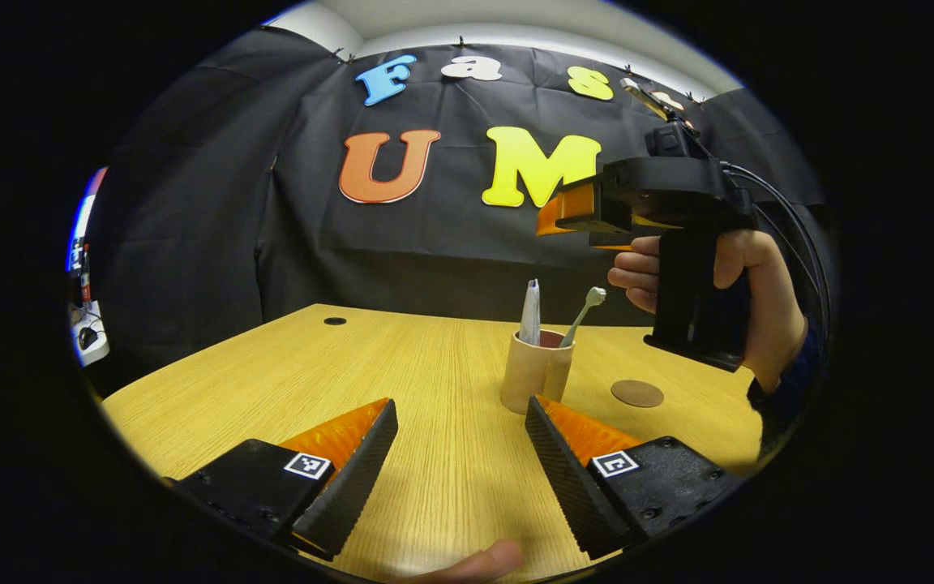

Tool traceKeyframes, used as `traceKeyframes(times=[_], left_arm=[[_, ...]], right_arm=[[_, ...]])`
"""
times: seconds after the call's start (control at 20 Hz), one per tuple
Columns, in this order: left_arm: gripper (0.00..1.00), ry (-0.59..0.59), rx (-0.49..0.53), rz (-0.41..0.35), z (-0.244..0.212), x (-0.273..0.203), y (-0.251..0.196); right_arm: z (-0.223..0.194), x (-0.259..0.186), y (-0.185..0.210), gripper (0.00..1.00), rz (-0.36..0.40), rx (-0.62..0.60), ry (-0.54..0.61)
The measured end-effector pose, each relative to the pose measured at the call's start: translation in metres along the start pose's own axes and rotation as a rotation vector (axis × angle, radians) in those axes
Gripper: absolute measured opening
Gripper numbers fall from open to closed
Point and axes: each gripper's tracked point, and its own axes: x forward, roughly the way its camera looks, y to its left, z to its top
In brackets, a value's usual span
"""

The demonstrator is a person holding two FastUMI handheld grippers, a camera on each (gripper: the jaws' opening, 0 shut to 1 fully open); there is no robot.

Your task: Put the toothbrush and toothpaste on the desktop into the cup, then pick up the cup and place it on the coaster on the desktop.

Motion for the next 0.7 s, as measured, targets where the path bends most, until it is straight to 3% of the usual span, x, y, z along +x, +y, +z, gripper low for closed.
traceKeyframes(times=[0.3,0.55,0.7], left_arm=[[1.00,-0.018,0.054,-0.022,0.024,0.014,-0.020],[1.00,0.046,0.050,-0.071,0.039,0.026,-0.052],[1.00,0.078,0.072,-0.067,0.048,0.036,-0.065]], right_arm=[[0.018,-0.057,-0.029,0.93,-0.011,-0.012,-0.062],[0.022,-0.132,-0.078,0.93,-0.071,0.010,-0.146],[0.014,-0.175,-0.118,0.92,-0.147,-0.020,-0.156]])
